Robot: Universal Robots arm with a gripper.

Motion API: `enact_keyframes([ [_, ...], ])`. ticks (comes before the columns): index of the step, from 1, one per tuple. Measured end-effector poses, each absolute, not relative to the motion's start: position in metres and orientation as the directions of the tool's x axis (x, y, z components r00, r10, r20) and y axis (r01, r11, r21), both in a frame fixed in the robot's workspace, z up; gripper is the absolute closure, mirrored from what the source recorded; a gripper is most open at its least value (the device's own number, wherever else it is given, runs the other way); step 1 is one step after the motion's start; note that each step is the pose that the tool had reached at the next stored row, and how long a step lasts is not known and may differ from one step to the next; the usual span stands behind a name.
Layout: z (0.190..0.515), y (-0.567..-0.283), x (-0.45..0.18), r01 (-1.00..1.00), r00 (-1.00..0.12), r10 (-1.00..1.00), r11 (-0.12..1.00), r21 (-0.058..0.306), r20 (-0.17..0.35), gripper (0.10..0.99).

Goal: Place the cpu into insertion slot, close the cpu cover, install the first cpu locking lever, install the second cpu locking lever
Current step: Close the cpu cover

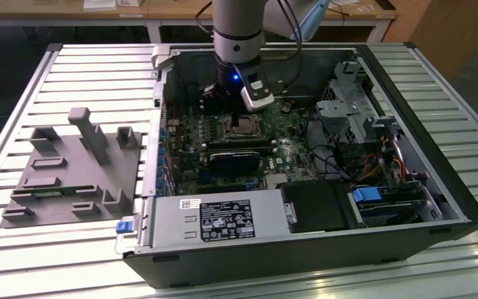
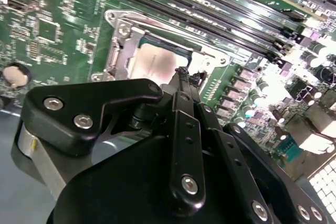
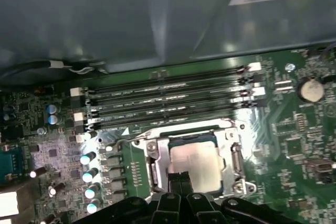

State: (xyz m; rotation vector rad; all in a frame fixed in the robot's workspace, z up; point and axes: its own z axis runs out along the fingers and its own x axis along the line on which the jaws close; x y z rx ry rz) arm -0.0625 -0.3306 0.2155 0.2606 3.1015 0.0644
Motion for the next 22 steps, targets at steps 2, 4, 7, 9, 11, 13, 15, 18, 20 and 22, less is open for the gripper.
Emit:
enact_keyframes([
  [2, 0.213, -0.331, -0.067, 0.166, -0.986, 0.167, 0.985, 0.044, -0.025, 0.984],
  [4, 0.211, -0.331, -0.07, 0.166, -0.986, 0.167, 0.985, 0.044, -0.025, 0.984],
  [7, 0.206, -0.331, -0.07, 0.166, -0.986, 0.167, 0.985, 0.044, -0.025, 0.984],
  [9, 0.204, -0.331, -0.07, 0.166, -0.986, 0.167, 0.985, 0.044, -0.025, 0.984],
  [11, 0.202, -0.331, -0.071, 0.166, -0.986, 0.167, 0.985, 0.044, -0.025, 0.984],
  [13, 0.202, -0.331, -0.071, 0.166, -0.986, 0.167, 0.985, 0.044, -0.025, 0.984],
  [15, 0.201, -0.331, -0.071, 0.166, -0.986, 0.167, 0.985, 0.047, -0.025, 0.984],
  [18, 0.2, -0.331, -0.071, 0.165, -0.986, 0.166, 0.985, 0.047, -0.025, 0.984],
  [20, 0.2, -0.331, -0.071, 0.164, -0.986, 0.166, 0.985, 0.047, -0.024, 0.984],
  [22, 0.2, -0.331, -0.071, 0.164, -0.986, 0.166, 0.985, 0.047, -0.024, 0.984],
])
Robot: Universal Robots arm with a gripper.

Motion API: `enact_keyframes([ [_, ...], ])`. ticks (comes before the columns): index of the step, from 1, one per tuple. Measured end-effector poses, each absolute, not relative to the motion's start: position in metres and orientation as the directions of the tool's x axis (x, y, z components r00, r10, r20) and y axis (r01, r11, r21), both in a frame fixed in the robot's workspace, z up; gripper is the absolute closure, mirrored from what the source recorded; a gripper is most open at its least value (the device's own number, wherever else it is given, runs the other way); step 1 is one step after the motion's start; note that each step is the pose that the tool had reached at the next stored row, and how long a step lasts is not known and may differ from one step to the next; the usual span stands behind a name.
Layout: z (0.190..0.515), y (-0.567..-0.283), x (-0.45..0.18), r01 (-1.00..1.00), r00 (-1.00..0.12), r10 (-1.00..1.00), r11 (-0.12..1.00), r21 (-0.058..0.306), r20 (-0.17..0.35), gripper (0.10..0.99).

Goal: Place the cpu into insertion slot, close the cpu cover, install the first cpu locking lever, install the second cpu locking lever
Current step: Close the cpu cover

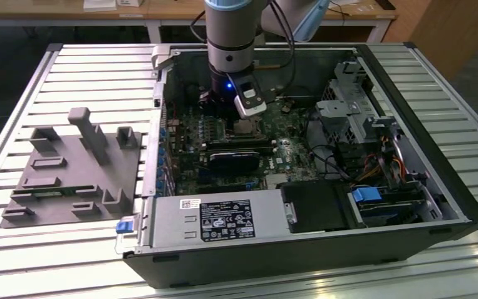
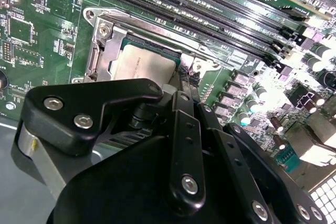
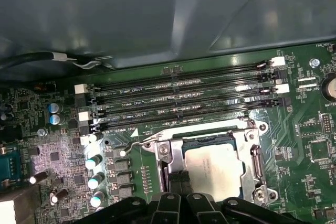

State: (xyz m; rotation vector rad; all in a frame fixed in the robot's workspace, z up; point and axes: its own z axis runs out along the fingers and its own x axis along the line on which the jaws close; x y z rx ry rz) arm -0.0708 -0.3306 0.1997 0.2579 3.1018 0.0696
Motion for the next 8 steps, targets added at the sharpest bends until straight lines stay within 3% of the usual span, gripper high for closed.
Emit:
enact_keyframes([
  [8, 0.2029, -0.3306, -0.0708, 0.164, -0.986, 0.166, 0.985, 0.047, -0.025, 0.984],
])
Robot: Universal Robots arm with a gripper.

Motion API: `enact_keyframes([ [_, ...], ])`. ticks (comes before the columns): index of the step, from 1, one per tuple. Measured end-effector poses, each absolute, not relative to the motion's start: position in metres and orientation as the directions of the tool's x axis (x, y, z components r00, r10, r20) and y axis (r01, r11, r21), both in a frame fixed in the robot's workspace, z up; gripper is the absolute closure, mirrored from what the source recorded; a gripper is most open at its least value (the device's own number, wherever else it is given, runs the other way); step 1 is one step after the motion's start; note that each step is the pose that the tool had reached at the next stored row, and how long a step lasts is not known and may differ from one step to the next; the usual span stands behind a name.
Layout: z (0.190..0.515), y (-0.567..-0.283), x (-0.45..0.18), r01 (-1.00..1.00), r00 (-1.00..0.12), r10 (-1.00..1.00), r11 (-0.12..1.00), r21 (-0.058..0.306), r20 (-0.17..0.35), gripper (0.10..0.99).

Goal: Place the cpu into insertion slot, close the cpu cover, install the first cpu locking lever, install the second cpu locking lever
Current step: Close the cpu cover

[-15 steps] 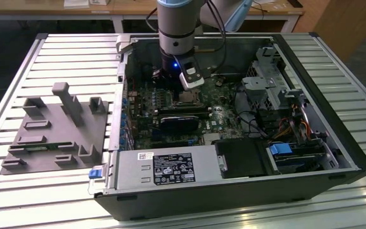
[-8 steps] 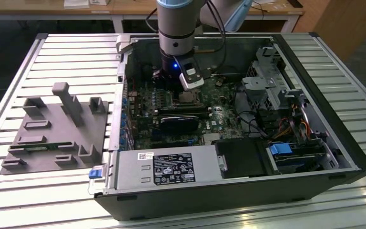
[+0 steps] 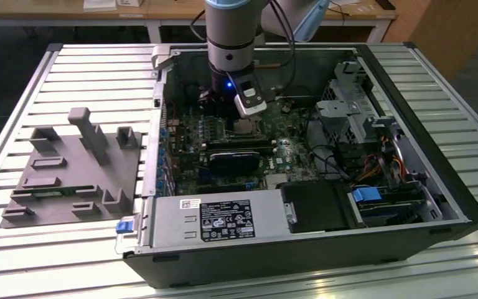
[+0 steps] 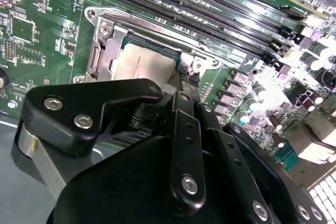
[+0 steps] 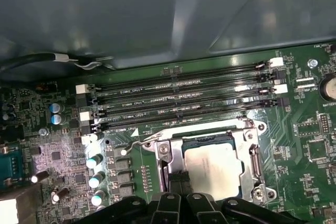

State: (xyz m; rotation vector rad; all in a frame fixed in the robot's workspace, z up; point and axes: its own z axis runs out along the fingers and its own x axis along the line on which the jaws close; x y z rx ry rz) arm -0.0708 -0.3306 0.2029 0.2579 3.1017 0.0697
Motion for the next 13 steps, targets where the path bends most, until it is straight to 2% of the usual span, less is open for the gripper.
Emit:
enact_keyframes([
  [13, 0.221, -0.331, -0.071, 0.164, -0.986, 0.166, 0.985, 0.047, -0.025, 0.984],
])
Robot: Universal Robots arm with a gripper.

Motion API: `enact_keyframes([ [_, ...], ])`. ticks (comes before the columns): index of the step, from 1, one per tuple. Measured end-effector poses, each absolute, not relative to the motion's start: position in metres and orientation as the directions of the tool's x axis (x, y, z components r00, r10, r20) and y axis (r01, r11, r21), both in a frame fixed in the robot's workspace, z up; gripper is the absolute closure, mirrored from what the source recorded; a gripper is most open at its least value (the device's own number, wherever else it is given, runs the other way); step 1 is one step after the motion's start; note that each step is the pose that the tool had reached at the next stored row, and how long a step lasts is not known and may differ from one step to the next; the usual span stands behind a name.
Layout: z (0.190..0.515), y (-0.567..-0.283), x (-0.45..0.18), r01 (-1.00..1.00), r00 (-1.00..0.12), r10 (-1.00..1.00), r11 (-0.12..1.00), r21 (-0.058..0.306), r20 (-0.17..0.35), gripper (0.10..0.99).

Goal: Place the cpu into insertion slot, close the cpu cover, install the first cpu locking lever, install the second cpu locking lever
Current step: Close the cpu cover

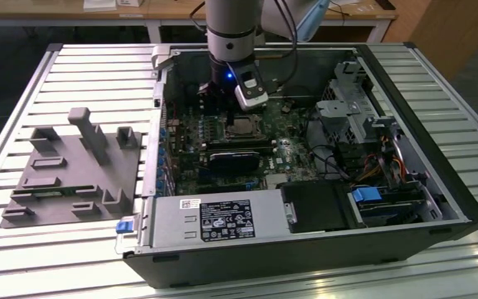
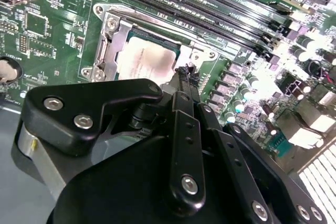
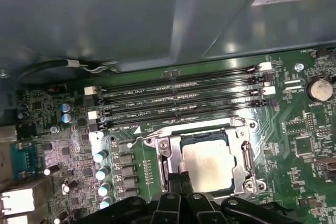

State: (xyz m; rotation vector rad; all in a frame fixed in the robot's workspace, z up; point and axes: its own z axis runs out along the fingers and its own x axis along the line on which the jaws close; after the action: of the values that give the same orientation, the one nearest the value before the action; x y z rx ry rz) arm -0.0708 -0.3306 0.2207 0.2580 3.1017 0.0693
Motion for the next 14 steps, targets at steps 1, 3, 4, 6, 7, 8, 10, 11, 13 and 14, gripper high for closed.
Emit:
enact_keyframes([
  [1, 0.222, -0.331, -0.071, 0.164, -0.986, 0.166, 0.985, 0.047, -0.025, 0.984],
  [3, 0.224, -0.331, -0.071, 0.164, -0.986, 0.166, 0.985, 0.047, -0.025, 0.984],
  [4, 0.224, -0.331, -0.071, 0.164, -0.986, 0.166, 0.985, 0.047, -0.025, 0.984],
  [6, 0.224, -0.331, -0.071, 0.164, -0.986, 0.166, 0.985, 0.047, -0.025, 0.984],
  [7, 0.224, -0.331, -0.07, 0.164, -0.986, 0.165, 0.985, 0.047, -0.025, 0.984],
  [8, 0.224, -0.331, -0.068, 0.164, -0.986, 0.166, 0.985, 0.047, -0.025, 0.984],
  [10, 0.224, -0.331, -0.063, 0.165, -0.986, 0.166, 0.985, 0.047, -0.025, 0.984],
  [11, 0.224, -0.331, -0.06, 0.164, -0.986, 0.166, 0.985, 0.047, -0.024, 0.984],
  [13, 0.224, -0.331, -0.053, 0.165, -0.986, 0.166, 0.985, 0.047, -0.024, 0.984],
  [14, 0.224, -0.331, -0.05, 0.164, -0.986, 0.166, 0.985, 0.047, -0.024, 0.984],
])
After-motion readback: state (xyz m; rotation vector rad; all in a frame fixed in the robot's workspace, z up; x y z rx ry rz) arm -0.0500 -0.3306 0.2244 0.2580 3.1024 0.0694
